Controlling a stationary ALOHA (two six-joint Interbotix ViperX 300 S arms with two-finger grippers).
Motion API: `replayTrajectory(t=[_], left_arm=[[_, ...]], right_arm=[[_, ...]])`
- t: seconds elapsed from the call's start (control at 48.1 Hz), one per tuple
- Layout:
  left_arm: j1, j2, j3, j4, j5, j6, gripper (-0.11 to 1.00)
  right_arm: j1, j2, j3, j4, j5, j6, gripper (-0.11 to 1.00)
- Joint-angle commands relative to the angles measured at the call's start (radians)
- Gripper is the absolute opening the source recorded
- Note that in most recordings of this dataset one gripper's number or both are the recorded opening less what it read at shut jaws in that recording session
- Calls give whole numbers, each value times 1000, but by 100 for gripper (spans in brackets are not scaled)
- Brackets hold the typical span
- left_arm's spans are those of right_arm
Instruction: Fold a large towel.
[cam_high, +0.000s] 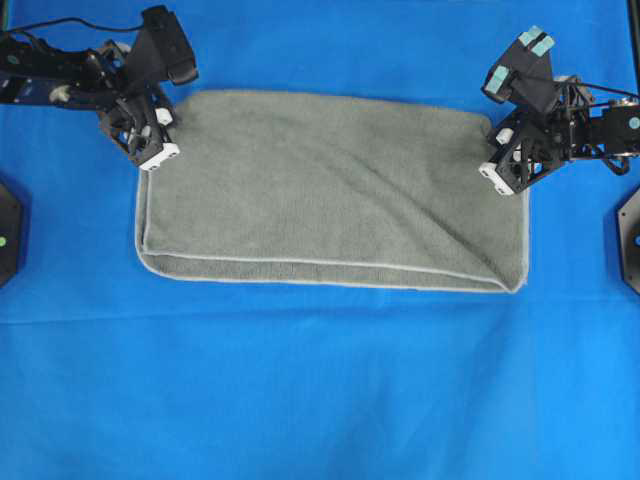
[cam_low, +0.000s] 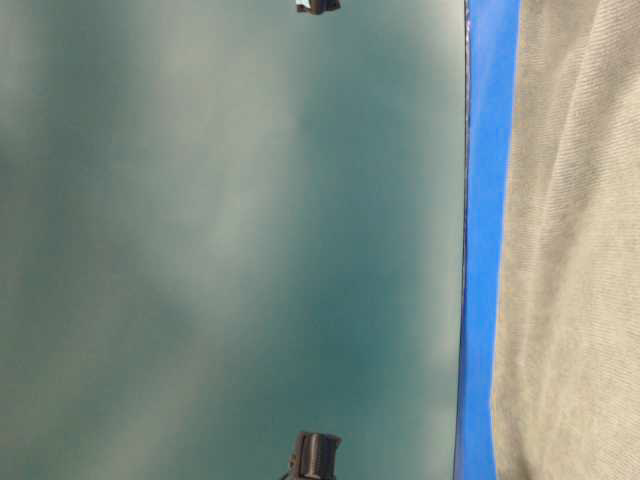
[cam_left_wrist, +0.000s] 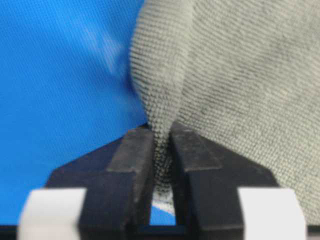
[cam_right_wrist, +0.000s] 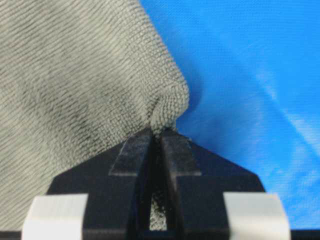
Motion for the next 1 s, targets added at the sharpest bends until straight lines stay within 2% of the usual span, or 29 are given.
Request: replayTrajectory(t=[0.0,0.104,0.354,0.499,0.645,0.749,0.853,0.977], left_arm=[[-35,-51,-14,2,46,0,4],[-74,-127,-31,0,117,-3,4],[-166,-333,-95,2,327,-3,4],[-207,-437,-144,2,434,-3,4],[-245,-532,-186,2,497,-5,4],[-265,-594,-201,0,509,-8,4],[-288,-632,-193,-2,511,-12,4],[-337,-653,-184,-9,508,-28,4]], right_arm=[[35,-60,-14,15,18,2,3],[84,-144,-43,31,101,2,3],[239,-359,-166,77,436,2,3],[333,-431,-250,91,557,2,3],[428,-466,-345,91,617,0,3],[468,-469,-397,84,632,-3,3],[468,-460,-414,74,638,-3,3],[449,-442,-419,29,666,9,3]])
